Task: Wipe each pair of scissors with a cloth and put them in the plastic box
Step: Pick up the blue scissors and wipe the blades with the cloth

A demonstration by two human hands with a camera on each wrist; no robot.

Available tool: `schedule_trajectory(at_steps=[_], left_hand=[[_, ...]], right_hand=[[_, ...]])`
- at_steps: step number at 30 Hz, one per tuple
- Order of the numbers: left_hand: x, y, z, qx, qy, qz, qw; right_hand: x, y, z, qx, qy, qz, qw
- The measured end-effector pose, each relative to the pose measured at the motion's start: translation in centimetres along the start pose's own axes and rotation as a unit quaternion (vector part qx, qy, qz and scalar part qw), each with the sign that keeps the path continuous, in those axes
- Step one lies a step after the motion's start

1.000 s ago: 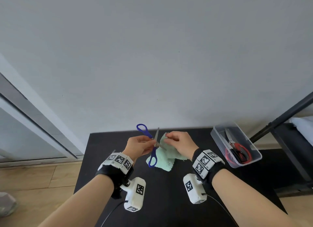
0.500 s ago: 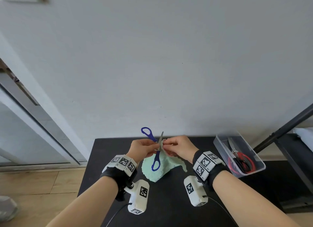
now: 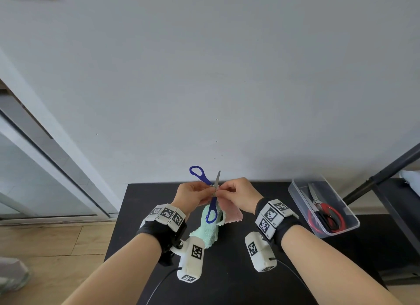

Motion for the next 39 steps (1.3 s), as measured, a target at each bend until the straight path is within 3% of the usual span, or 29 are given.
schedule_trajectory(at_steps=[16, 20, 24, 28, 34, 39], left_hand=[[-1.3, 0.3, 0.0, 0.011, 0.02, 0.0, 1.0], [-1.4, 0.3, 0.8, 0.026, 0.043, 0.014, 0.999], [-1.8, -0.2, 2.4, 0.027, 0.044, 0.032, 0.998], [-1.8, -0.5, 1.5, -0.015, 0.011, 0.039, 0.999], [-2.1, 0.1, -0.2, -0.06, -0.02, 0.03, 0.998], [-2.1, 0.9, -0.6, -0.062, -0.03, 0.008, 0.998]], right_hand=[[-0.5, 0.6, 1.8, 0.065, -0.003, 0.012, 0.998], [-0.2, 2.5, 3.4, 0.07, -0.004, -0.016, 0.997], [0.4, 4.8, 5.2, -0.017, 0.03, -0.044, 0.998], [0.0, 4.0, 4.6, -0.118, 0.045, -0.039, 0.991], [-1.1, 2.3, 2.3, -0.166, 0.0, -0.033, 0.986], [-1.9, 2.1, 1.5, -0.138, -0.007, -0.029, 0.99]])
Point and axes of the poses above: each hand's wrist, its own x-axis away from the middle knuckle, its own z-axis out of the back of the hand, y = z × x, the point moved 10 cm from there along -x, towards the middle knuckle, and after that the axes turned 6 degrees about -x, right-handed, at the moved point
